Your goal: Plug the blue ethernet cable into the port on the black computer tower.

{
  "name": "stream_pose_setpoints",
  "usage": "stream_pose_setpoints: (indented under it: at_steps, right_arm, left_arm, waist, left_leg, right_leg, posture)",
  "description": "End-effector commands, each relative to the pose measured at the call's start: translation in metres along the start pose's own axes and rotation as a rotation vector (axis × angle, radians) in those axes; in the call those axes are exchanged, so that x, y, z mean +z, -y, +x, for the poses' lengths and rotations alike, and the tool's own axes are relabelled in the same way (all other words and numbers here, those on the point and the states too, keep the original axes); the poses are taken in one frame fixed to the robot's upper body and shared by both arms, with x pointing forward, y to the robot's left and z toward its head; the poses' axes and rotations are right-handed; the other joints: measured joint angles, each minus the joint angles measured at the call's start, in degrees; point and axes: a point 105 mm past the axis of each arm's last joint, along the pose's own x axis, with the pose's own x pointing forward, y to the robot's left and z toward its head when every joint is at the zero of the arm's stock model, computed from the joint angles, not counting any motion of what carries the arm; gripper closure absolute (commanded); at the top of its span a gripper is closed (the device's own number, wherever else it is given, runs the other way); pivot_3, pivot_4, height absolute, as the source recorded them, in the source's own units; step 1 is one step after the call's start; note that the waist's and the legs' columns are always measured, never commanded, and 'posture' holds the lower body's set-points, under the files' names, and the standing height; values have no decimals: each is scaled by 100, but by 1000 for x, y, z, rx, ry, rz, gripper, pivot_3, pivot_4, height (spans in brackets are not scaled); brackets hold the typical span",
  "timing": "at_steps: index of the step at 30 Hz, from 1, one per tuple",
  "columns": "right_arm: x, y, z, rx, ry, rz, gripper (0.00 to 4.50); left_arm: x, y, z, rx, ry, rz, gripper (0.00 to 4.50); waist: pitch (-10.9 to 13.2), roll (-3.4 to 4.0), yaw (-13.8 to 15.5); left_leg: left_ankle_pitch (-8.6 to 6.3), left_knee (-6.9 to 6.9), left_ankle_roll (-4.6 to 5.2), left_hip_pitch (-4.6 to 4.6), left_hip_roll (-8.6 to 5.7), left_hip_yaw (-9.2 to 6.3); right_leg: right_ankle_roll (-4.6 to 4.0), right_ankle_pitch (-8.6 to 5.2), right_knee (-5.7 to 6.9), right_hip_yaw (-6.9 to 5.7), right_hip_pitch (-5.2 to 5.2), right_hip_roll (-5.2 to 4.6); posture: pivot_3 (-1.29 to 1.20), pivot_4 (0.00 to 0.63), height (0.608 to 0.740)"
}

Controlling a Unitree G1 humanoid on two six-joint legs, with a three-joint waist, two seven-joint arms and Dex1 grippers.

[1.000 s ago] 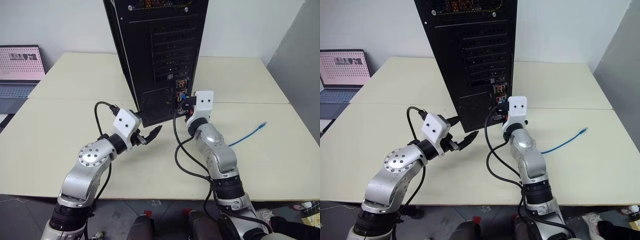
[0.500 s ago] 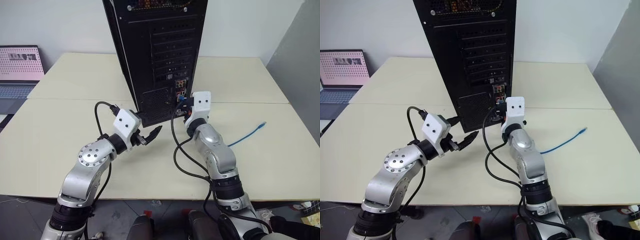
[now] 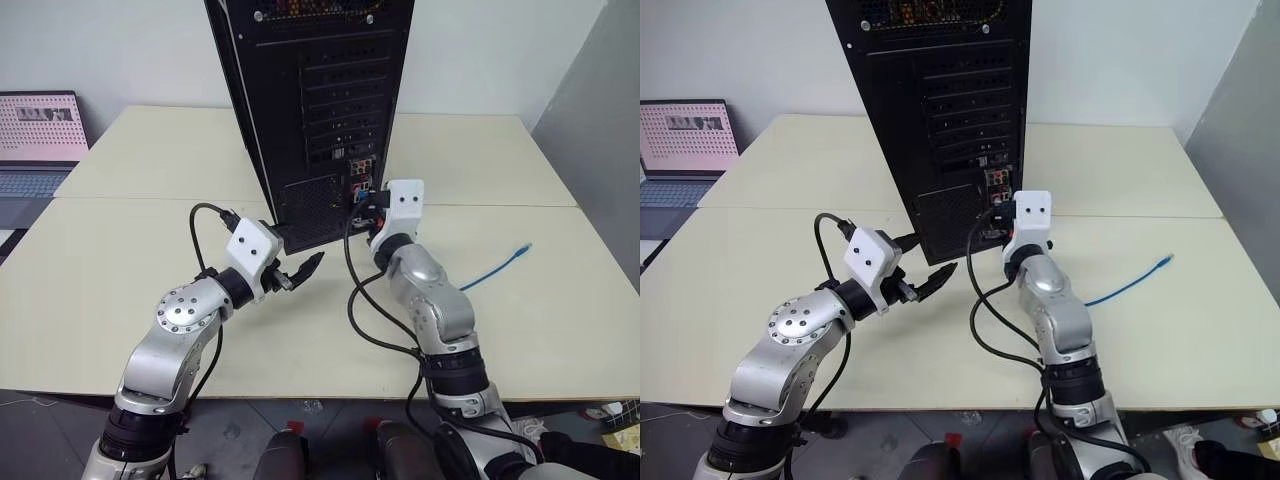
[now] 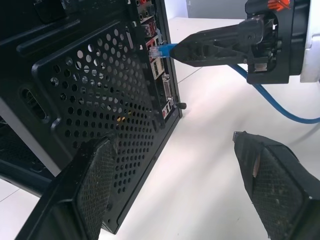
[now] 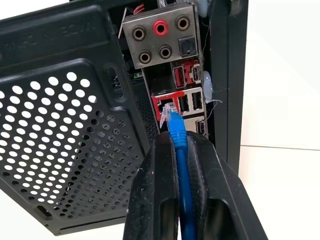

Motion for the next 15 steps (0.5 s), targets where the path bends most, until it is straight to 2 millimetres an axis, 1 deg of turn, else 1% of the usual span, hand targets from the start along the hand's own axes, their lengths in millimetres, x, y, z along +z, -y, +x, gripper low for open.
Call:
stream_pose_setpoints:
  at_steps: [1, 5, 7, 11, 15]
  right_arm:
    - [39, -30, 2, 78, 110, 61, 4498]
    - [42, -38, 0, 121, 121, 39, 4498]
    - [41, -41, -1, 139, 122, 12, 4498]
    - [33, -37, -1, 127, 105, -26, 4498]
    - [32, -30, -4, 107, 106, -52, 4498]
  left_arm:
    - [12, -9, -3, 29, 39, 45, 621]
    - [12, -9, -3, 28, 37, 47, 621]
    - [11, -8, -4, 28, 35, 47, 621]
    - [10, -8, -4, 27, 31, 50, 621]
    - [6, -12, -6, 47, 14, 54, 621]
  waist:
    - [0, 0, -3]
    - [0, 0, -24]
    - [0, 1, -43]
    - [0, 1, -86]
    - [1, 1, -105]
  left_leg:
    - [0, 0, 0, 0, 0, 0]
    - [0, 0, 0, 1, -1, 0]
    - [0, 0, 0, 1, 0, 0]
    - [0, -3, 0, -1, 2, 0]
    - [0, -7, 0, -7, 2, 0]
  right_leg:
    - [0, 0, 0, 0, 0, 0]
    - [-1, 1, 0, 0, 0, 0]
    - [-1, 1, 0, 0, 0, 1]
    - [-2, 1, -1, 0, -4, 1]
    - [-2, 1, -1, 2, -12, 1]
  posture:
    - [0, 150, 740]
    - [0, 150, 740]
    - [0, 150, 740]
    - [0, 150, 740]
    - [0, 150, 740]
